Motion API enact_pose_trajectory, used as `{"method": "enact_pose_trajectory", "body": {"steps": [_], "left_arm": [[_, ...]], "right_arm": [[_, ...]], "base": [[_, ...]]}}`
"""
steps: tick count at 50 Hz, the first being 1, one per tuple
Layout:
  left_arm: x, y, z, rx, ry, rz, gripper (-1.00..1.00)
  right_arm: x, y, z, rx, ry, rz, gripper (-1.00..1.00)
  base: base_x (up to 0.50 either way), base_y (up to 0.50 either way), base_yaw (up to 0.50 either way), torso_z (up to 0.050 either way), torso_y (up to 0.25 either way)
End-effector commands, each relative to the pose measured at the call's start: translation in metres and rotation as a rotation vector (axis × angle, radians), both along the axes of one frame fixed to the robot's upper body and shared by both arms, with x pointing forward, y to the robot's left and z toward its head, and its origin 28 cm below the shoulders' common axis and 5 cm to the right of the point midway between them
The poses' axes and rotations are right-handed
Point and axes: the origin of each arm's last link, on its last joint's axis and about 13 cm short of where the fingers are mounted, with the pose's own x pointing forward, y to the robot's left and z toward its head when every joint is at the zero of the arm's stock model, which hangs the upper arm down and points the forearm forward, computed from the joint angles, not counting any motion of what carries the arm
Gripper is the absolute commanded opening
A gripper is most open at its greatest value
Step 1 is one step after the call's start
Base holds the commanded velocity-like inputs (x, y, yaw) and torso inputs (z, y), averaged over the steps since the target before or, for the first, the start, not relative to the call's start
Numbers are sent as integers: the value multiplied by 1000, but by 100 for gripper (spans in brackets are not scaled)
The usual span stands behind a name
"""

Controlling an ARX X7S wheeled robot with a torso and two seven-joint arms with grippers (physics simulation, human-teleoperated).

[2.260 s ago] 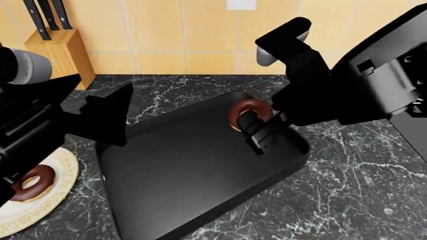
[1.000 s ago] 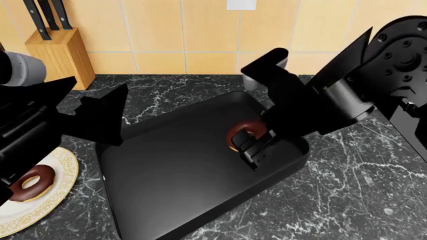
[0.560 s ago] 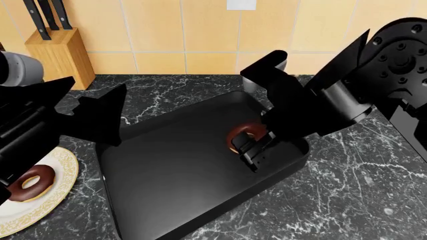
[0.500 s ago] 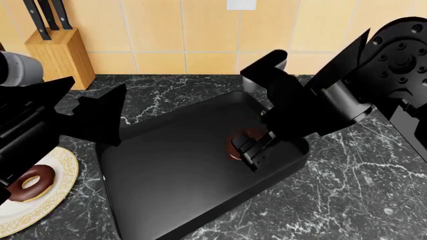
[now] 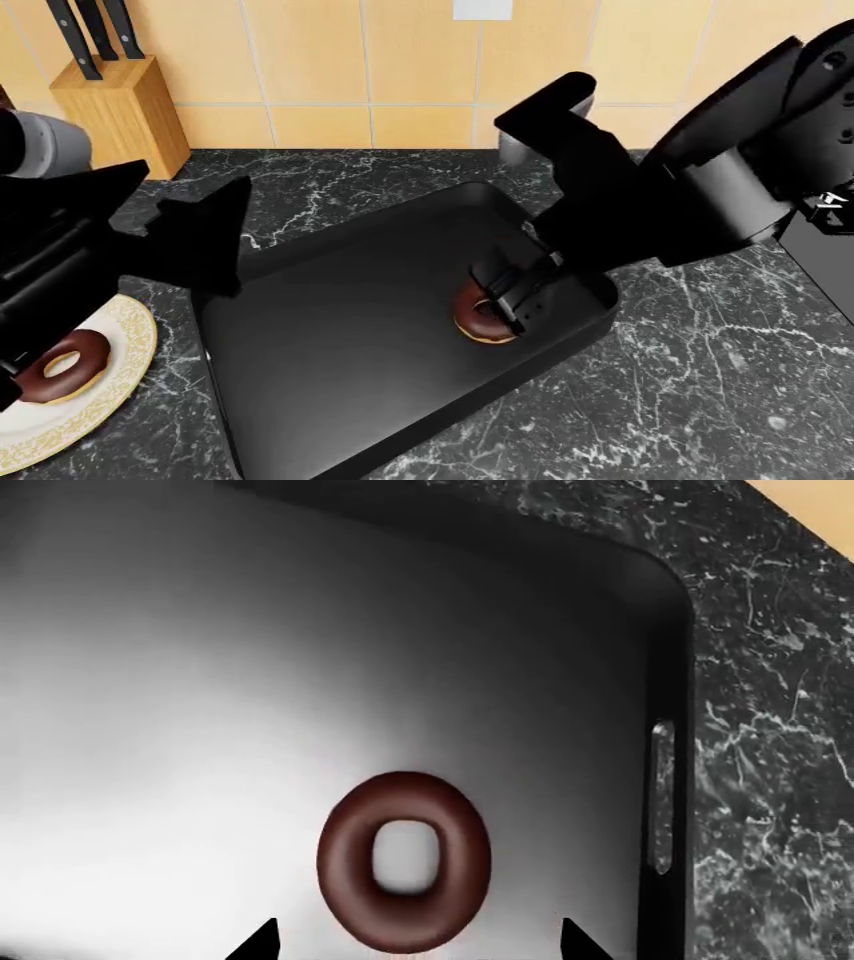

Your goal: Move the dessert items from the plate to the tray.

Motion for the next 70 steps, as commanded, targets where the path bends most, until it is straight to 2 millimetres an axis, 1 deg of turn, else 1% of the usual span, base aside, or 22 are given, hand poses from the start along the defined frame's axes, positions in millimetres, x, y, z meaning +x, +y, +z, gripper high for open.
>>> {"method": "enact_pose_trajectory", "body": {"steps": [1, 8, 13, 28, 33, 42, 48, 57, 64, 70], "left_arm": [[0, 2, 0, 51, 74, 3, 100], [-4, 8, 12, 96, 124, 15, 100], [-6, 15, 23, 126, 173, 35, 100], [-1, 34, 38, 148, 300, 89, 100], [-2, 41, 43, 147, 346, 95, 100], [-4, 53, 46, 163, 442, 99, 100], [-8, 61, 42, 173, 480, 100, 100], [-18, 66, 37, 201, 498, 113, 100], [-18, 66, 31, 194, 552, 146, 100], [-24, 70, 30, 191, 578, 170, 100]], "right_arm": [[-28, -13, 14, 45, -89, 6, 100], [-44, -22, 20, 69, -140, 8, 100], [-47, -28, 18, 81, -156, -6, 100], [-55, -36, 18, 96, -192, -24, 100], [-58, -38, 17, 96, -202, -30, 100], [-61, -38, 16, 95, -212, -26, 100], [-60, -39, 15, 95, -214, -31, 100], [-59, -39, 14, 91, -221, -35, 100], [-59, -39, 13, 87, -222, -37, 100], [-58, -39, 12, 84, -223, -40, 100]], "base": [[0, 0, 0, 0, 0], [0, 0, 0, 0, 0], [0, 0, 0, 0, 0], [0, 0, 0, 0, 0], [0, 0, 0, 0, 0], [0, 0, 0, 0, 0], [0, 0, 0, 0, 0], [0, 0, 0, 0, 0], [0, 0, 0, 0, 0], [0, 0, 0, 0, 0]]}}
